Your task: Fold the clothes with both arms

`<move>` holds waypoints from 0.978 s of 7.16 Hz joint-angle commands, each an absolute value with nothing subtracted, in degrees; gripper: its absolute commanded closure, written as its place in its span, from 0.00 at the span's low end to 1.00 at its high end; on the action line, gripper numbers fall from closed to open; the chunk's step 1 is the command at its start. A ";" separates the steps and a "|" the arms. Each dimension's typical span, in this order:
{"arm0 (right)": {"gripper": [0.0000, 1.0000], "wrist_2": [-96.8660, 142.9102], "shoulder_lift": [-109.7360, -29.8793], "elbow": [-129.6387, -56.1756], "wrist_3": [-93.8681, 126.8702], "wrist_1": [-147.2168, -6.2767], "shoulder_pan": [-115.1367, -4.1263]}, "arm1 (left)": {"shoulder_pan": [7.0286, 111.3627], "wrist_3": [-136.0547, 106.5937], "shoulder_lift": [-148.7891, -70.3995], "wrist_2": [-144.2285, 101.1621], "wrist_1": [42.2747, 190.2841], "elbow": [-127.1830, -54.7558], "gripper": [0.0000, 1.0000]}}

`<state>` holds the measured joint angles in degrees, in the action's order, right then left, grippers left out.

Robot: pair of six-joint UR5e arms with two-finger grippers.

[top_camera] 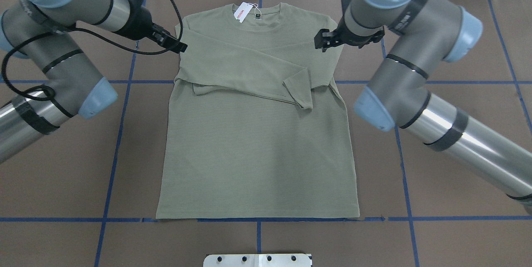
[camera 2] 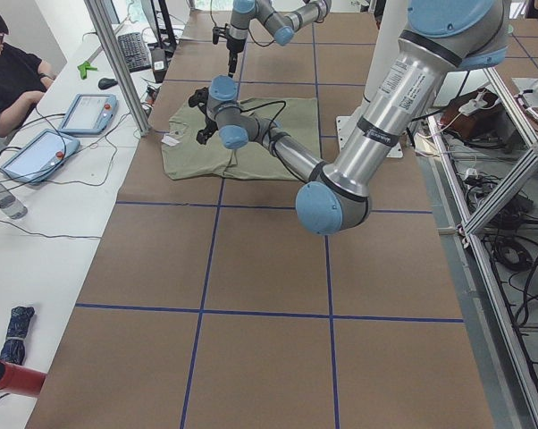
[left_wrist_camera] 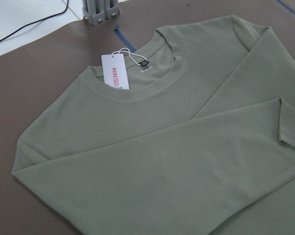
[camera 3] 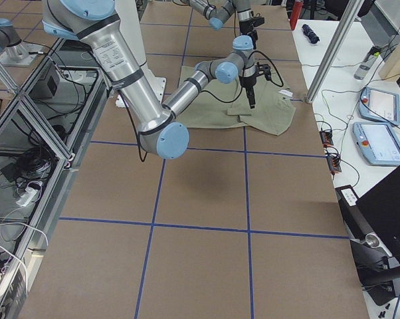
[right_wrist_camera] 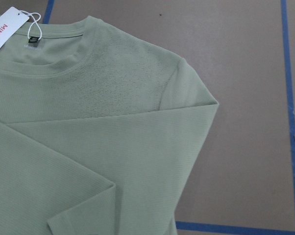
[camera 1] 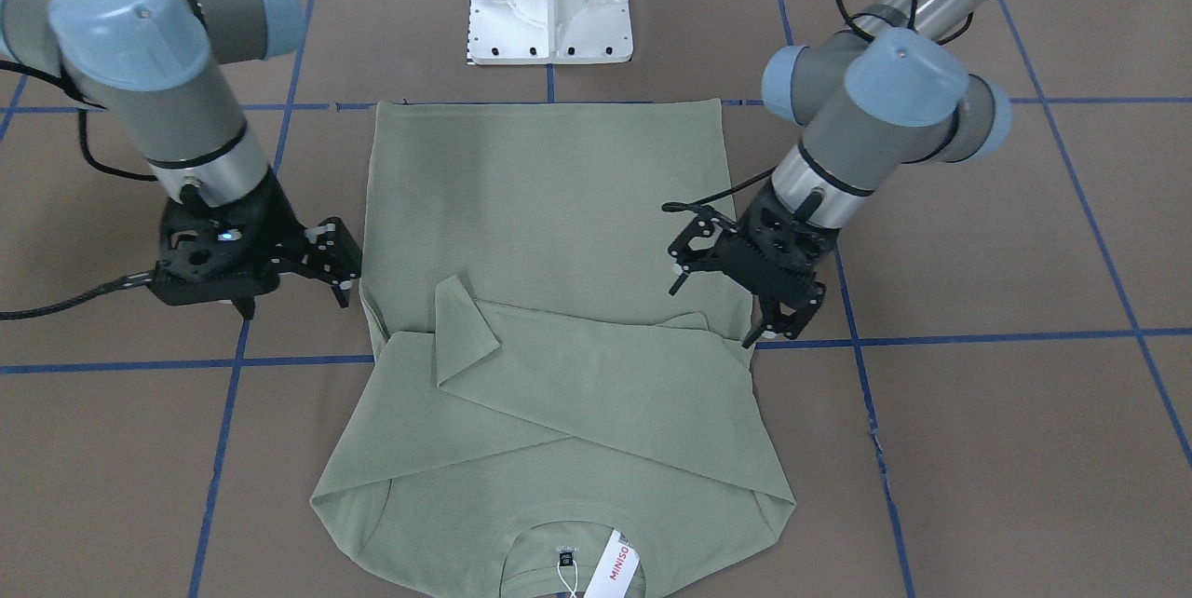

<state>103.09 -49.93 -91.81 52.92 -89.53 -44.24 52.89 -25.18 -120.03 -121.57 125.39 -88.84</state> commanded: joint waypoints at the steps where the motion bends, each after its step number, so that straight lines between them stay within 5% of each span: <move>1: 0.08 94.43 -41.77 -81.34 56.85 -90.09 -37.99 | 55.72 -21.18 -116.81 -125.51 125.77 -90.17 0.00; 3: 0.19 90.72 -36.50 -74.04 59.32 -89.83 -35.00 | 55.72 -21.71 -116.81 -125.51 125.77 -90.18 0.00; 7: 0.29 86.58 -36.56 -70.85 59.06 -89.47 -31.73 | 55.46 -21.97 -116.72 -125.42 125.86 -90.00 0.00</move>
